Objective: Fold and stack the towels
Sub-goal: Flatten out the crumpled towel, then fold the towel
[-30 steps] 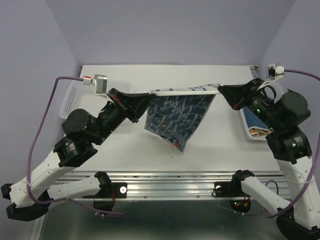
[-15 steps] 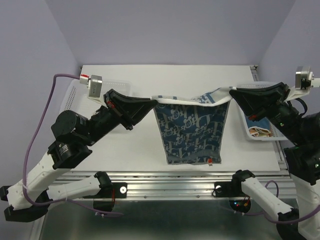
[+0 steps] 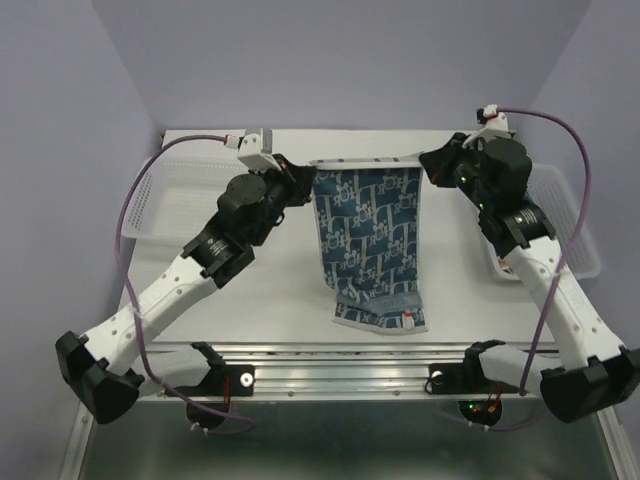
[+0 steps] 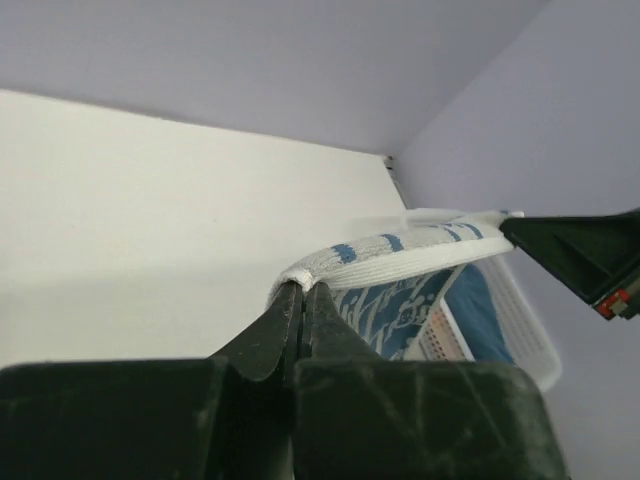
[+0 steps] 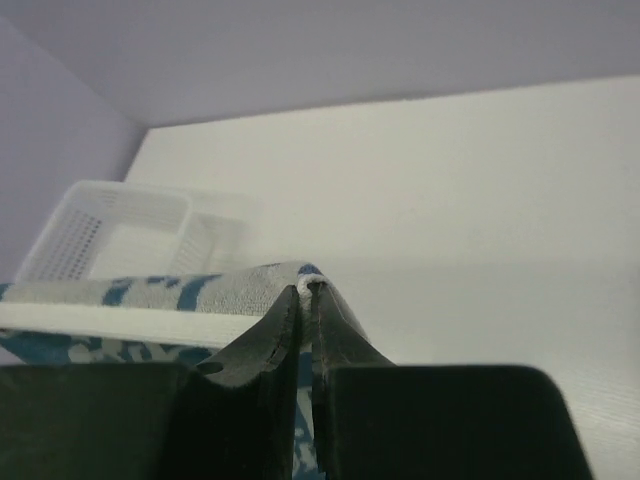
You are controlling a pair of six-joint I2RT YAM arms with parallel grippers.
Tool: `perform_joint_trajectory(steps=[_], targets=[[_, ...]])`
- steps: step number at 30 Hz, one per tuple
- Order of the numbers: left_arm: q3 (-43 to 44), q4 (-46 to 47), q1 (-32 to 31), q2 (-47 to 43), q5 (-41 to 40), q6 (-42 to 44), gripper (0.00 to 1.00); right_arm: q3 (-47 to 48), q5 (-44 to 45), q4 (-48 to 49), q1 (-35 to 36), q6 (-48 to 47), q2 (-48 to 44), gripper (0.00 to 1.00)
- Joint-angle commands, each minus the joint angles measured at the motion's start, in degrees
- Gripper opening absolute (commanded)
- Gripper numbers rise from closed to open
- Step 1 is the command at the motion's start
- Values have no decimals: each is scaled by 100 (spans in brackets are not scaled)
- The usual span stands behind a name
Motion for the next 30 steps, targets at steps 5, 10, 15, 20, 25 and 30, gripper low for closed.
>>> perform_joint_trajectory(steps=[5, 10, 15, 20, 25, 30], targets=[[609, 1326, 1669, 1855, 1072, 530, 0, -73, 1684, 1552, -69, -413, 1704, 1], [1848, 1292, 2354, 3525, 2020, 715, 0, 557, 1483, 2027, -183, -510, 3038, 1], [2553, 1230, 2672, 4511, 2505, 672, 0, 1087, 1254, 1993, -289, -598, 3919, 1], [2545, 1222, 2778, 4714, 2655, 619, 0, 1228, 1219, 1809, -315, -545, 4219, 1], [1632, 1440, 2787, 4223, 2927, 330, 0, 605, 894, 1738, -315, -291, 3773, 1], [184, 1801, 2778, 3310, 3033, -49, 0, -230, 184, 1527, -315, 104, 3166, 1]])
